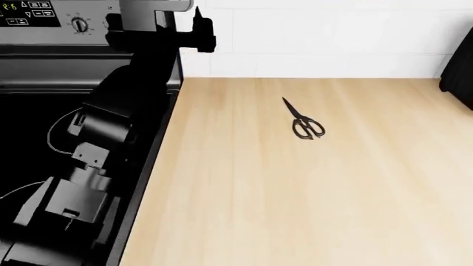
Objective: Pick the boxed food and jello cup from the counter and place them in the cabinets closest to them.
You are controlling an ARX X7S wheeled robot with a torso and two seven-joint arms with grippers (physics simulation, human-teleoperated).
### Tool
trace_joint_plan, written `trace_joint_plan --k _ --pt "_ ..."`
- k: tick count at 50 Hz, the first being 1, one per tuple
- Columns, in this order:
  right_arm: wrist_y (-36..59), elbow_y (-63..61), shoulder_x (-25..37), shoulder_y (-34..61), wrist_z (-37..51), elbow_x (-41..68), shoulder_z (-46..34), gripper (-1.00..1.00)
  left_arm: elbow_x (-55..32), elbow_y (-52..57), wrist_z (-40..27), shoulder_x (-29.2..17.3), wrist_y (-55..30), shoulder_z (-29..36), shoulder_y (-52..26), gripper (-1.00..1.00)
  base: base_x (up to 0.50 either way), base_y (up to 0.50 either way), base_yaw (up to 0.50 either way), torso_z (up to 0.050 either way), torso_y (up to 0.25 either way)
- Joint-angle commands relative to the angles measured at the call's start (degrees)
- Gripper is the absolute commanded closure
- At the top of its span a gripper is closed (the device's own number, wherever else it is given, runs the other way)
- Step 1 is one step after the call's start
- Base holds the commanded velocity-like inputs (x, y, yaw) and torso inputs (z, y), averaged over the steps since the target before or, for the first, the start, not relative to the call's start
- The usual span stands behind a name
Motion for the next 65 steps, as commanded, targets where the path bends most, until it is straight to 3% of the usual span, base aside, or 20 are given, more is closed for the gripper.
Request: trace_joint_plan --k 1,11,17,22,28,34,39,47,51,65 --pt "4.00 -2.04 -0.53 -0.76 4.57 3.80 3.84 -1.00 -4.93 19.80 -4.22 -4.52 -9.68 0.08 1.88 -1.00 -0.50 0.00 0.00 0.000 0.000" --pt "4.47 -3.25 -0.81 -2.49 4.87 5.29 4.98 -1.00 -5.83 23.18 -5.34 -5.70 -11.34 -0.32 1.69 -1.00 -0.50 0.00 0.00 0.000 0.000" --pt "1.27 -14.43 1.87 -11.73 4.27 8.51 7.38 -1.00 -8.70 36.67 -10.58 -9.74 -17.20 -1.12 5.44 -1.00 -0.50 0.00 0.00 0.000 0.000" --pt "-6.45 -29.18 6.86 -27.25 5.89 7.46 11.44 -1.00 -14.74 54.41 -18.51 -15.08 -24.27 -4.60 10.69 -1.00 -0.50 0.03 0.00 0.000 0.000" --pt "-13.87 -44.46 12.25 -45.07 7.27 1.61 15.43 -1.00 -18.55 69.20 -25.92 -20.84 -26.63 -9.44 17.44 -1.00 -0.50 0.02 0.00 0.000 0.000" --pt "-20.43 -56.43 17.42 -68.56 3.19 -14.35 18.91 -1.00 -16.06 78.45 -31.55 -26.53 -23.37 -15.23 27.19 -1.00 -0.50 0.02 0.00 0.000 0.000" --pt "-27.96 -58.58 18.85 -88.07 -6.78 -32.00 19.17 -1.00 -16.17 82.61 -32.03 -30.10 -19.88 -20.20 32.78 -1.00 -0.50 0.02 0.00 0.000 0.000" --pt "-38.25 -56.66 19.04 -105.96 -16.99 -52.45 15.71 -1.00 -16.69 81.26 -29.76 -30.05 -16.33 -21.29 37.17 -1.00 -0.13 0.00 0.00 0.000 0.000" --pt "-46.48 -55.06 21.26 -113.79 -19.58 -55.45 17.15 -1.00 -13.91 78.41 -27.49 -29.03 -13.83 -19.77 39.72 -1.00 -0.01 0.25 0.00 0.000 0.000" --pt "-50.90 -56.97 20.72 -115.84 -20.93 -59.41 16.96 -1.00 -14.17 70.13 -21.60 -25.80 -11.83 -15.24 40.54 -1.00 -0.01 0.50 0.00 0.000 0.000"
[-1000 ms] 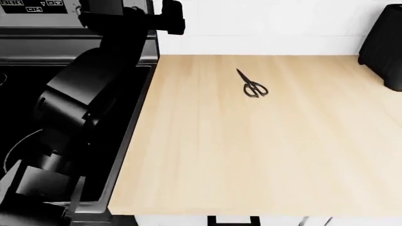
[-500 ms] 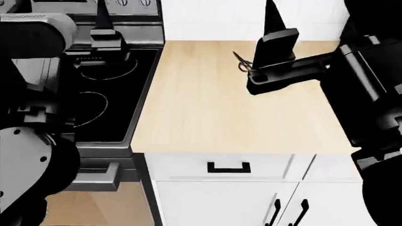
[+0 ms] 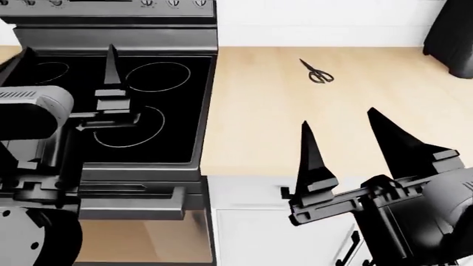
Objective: Pick the boxed food and jello cup from the counter and place them in the cabinets closest to them.
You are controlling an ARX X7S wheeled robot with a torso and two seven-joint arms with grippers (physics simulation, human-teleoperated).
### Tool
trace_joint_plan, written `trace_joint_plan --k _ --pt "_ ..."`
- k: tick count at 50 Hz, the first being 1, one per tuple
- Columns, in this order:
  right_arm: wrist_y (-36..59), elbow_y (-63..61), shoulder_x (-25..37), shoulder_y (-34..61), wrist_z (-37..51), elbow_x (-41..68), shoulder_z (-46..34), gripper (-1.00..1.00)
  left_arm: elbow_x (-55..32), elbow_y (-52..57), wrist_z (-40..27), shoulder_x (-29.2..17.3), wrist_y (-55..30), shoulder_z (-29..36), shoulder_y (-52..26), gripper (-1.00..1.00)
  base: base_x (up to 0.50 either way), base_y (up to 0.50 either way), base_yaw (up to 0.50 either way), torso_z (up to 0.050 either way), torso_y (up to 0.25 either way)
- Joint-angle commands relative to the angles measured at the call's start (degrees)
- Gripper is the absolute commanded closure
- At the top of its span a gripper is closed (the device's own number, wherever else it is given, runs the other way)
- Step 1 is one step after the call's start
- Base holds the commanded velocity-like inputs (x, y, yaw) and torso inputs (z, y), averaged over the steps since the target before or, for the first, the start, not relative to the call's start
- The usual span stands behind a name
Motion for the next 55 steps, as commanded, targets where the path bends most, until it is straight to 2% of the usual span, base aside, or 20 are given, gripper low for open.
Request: trace_joint_plan --k 1,5,11,19,27,34,42,55 --pt "-6.87 -1.75 0.35 -7.26 -3.64 -7.39 -0.09 -1.00 1.11 -4.87 3.32 1.30 3.19 1.27 3.16 -1.00 0.00 0.50 0.00 0.000 0.000" --pt "-8.03 -3.16 1.56 -8.13 -2.93 -8.73 0.03 -1.00 4.65 -4.07 4.25 1.44 8.45 0.16 7.00 -1.00 0.00 0.50 0.00 0.000 0.000" --pt "-9.91 -2.89 2.96 -9.29 -2.38 -9.50 0.12 -1.00 5.06 0.19 2.69 0.50 8.53 -0.15 9.28 -1.00 0.00 0.50 0.00 0.000 0.000" --pt "-10.10 -3.28 4.26 -8.98 -0.25 -10.11 -1.15 -1.00 6.51 5.07 6.06 -0.12 15.89 -1.56 14.18 -1.00 0.00 0.50 0.00 0.000 0.000" --pt "-5.26 -1.08 2.93 -4.05 1.65 -6.12 -1.97 -1.00 7.22 5.79 7.68 -0.33 16.80 -0.41 14.29 -1.00 0.14 0.50 0.00 0.000 0.000" --pt "-4.20 3.75 2.99 1.05 3.22 -0.15 1.21 -1.00 9.48 5.25 8.43 -0.10 17.68 0.43 14.40 -1.00 0.19 0.50 0.00 0.000 0.000" --pt "-7.27 2.89 4.13 -1.86 4.10 -0.70 2.60 -1.00 10.54 4.41 8.06 0.08 16.99 1.19 14.11 -1.00 0.19 0.50 0.00 0.000 0.000" --pt "-6.15 -1.09 4.93 -1.50 5.27 -3.04 2.05 -1.00 10.48 4.78 7.81 -0.11 16.95 1.33 14.19 -1.00 0.08 0.50 0.00 0.000 0.000"
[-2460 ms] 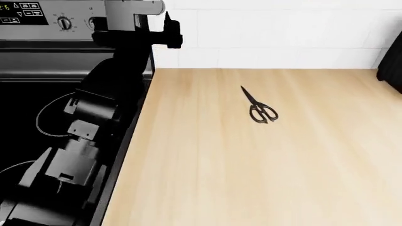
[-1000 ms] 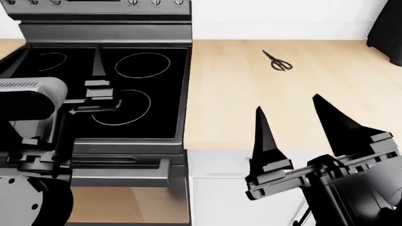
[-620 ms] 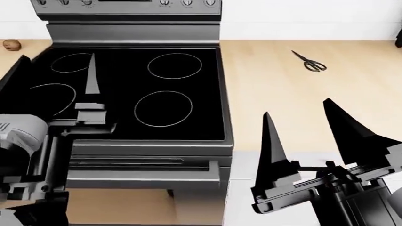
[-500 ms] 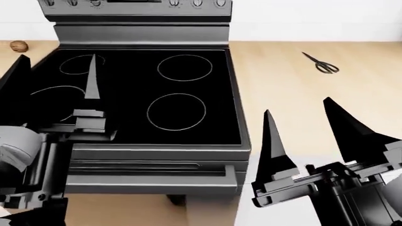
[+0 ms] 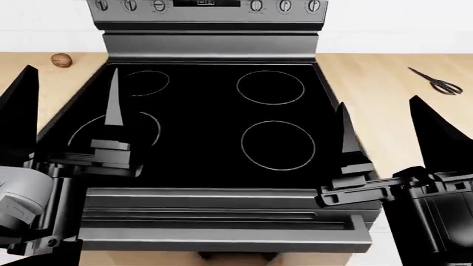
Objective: Pick the boxed food and jello cup from the counter and place them in the cabinets closest to them.
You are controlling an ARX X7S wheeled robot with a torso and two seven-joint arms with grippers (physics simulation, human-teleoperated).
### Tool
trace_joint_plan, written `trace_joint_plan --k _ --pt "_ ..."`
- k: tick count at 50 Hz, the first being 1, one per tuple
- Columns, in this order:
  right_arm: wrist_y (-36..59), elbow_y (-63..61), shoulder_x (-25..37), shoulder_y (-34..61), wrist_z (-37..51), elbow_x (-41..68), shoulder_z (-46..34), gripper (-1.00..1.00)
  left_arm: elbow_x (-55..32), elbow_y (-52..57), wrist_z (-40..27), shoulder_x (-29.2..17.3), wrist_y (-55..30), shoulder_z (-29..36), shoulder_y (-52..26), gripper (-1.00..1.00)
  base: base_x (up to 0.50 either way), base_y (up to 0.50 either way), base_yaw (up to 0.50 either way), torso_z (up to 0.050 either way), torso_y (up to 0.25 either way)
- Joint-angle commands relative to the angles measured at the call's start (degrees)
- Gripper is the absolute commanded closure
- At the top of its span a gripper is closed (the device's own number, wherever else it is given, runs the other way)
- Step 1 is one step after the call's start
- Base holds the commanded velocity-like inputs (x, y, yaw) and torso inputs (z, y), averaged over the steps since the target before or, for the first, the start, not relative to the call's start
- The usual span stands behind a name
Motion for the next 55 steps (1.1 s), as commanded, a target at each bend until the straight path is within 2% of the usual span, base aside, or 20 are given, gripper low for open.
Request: trace_joint_plan --k 1,55 --pt "0.27 -2.37 0.93 0.23 1.08 -0.95 0.14 -1.00 0.50 0.11 -0.03 -0.05 0.08 0.40 0.07 -1.00 0.01 0.50 0.00 0.000 0.000" --pt "0.16 -3.14 1.33 3.25 2.01 -2.44 -4.57 -1.00 0.91 -0.79 -0.24 -0.18 -0.13 1.74 -0.51 -1.00 0.00 0.50 0.00 0.000 0.000"
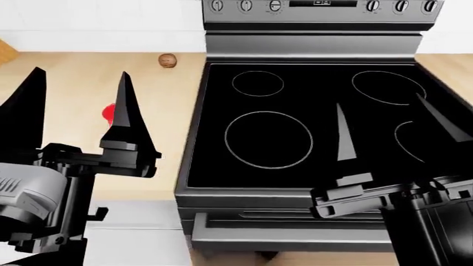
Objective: Pick the boxed food and jello cup from the counter and place them in the cabinets closest to them.
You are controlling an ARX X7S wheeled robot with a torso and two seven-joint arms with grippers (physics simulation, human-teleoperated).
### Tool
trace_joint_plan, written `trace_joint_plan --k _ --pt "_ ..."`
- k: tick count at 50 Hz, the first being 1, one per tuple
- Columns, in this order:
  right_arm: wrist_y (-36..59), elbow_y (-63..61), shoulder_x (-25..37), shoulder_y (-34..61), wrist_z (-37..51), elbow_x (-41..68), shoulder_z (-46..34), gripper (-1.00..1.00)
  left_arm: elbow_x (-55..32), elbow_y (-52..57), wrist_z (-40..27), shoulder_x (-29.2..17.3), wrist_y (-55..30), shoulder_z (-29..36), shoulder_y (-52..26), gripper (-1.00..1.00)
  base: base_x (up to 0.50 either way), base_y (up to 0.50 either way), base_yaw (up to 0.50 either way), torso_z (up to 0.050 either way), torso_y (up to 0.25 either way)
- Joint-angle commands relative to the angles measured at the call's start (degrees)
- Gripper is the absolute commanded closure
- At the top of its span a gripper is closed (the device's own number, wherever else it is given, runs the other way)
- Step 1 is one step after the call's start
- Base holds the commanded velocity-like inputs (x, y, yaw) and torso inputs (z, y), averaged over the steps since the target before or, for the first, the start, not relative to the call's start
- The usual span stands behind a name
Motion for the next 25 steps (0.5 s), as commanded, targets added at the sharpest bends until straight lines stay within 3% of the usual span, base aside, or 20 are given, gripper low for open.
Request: trace_joint_plan --k 1,14,25 --pt "0.08 -0.12 0.02 0.57 0.22 -0.57 -0.95 -1.00 0.20 -0.09 -0.01 -0.06 0.12 0.23 0.01 -1.00 0.03 0.50 0.00 0.000 0.000" --pt "-0.14 -0.45 0.35 1.04 0.61 -1.79 -2.02 -1.00 0.15 0.11 -0.18 -0.22 0.17 0.27 -0.03 -1.00 0.08 0.50 0.00 0.000 0.000" --pt "-0.29 -0.76 0.85 1.55 1.03 -3.31 -3.35 -1.00 0.19 0.27 -0.50 -0.29 0.09 0.36 -0.02 -1.00 0.32 0.45 0.00 0.000 0.000"
